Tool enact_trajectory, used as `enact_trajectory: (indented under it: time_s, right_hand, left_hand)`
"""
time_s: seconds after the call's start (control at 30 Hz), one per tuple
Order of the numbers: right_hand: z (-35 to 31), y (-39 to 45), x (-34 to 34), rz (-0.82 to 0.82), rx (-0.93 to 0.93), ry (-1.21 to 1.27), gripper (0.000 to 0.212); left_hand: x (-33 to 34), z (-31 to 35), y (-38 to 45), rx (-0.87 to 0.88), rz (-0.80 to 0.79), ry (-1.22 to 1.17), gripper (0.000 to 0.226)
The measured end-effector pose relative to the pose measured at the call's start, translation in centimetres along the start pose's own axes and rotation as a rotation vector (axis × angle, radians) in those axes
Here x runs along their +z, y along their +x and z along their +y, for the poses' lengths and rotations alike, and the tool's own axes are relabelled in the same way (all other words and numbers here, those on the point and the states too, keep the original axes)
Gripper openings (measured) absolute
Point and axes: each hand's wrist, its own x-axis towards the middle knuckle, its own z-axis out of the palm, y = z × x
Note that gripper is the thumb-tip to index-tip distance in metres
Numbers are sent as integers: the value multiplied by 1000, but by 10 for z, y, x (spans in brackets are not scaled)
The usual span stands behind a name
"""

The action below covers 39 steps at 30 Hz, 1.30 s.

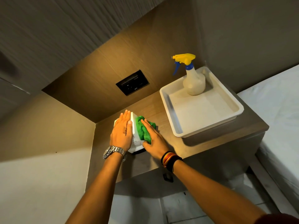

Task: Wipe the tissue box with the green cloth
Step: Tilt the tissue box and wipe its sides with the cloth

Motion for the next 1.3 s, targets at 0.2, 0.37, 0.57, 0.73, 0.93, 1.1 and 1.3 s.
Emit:
enact_trajectory:
  time_s: [0.2, 0.37, 0.57, 0.73, 0.93, 1.1, 1.3]
  right_hand:
    - [8, -26, 5, 67, -13, -23, 94]
    - [-13, 24, -3, 135, 36, 101, 88]
    - [-22, 18, 9, 107, -128, 160, 84]
    - [8, -30, 18, 159, -149, 141, 73]
    - [-5, 34, 6, 194, 56, 219, 78]
    - [-16, 48, 8, 187, -11, 253, 80]
    - [2, -7, 22, 201, -132, 259, 74]
  left_hand:
    - [1, 0, -1, -11, 4, -4, 56]
    - [1, -1, 0, -11, 6, -15, 55]
    - [2, -3, -1, 4, 10, -43, 54]
    - [2, -2, 0, -11, 17, -21, 54]
    - [2, -1, -1, -18, 25, -45, 53]
    - [4, -2, -1, -23, 30, -61, 52]
    - [2, -1, -2, -10, 35, -20, 52]
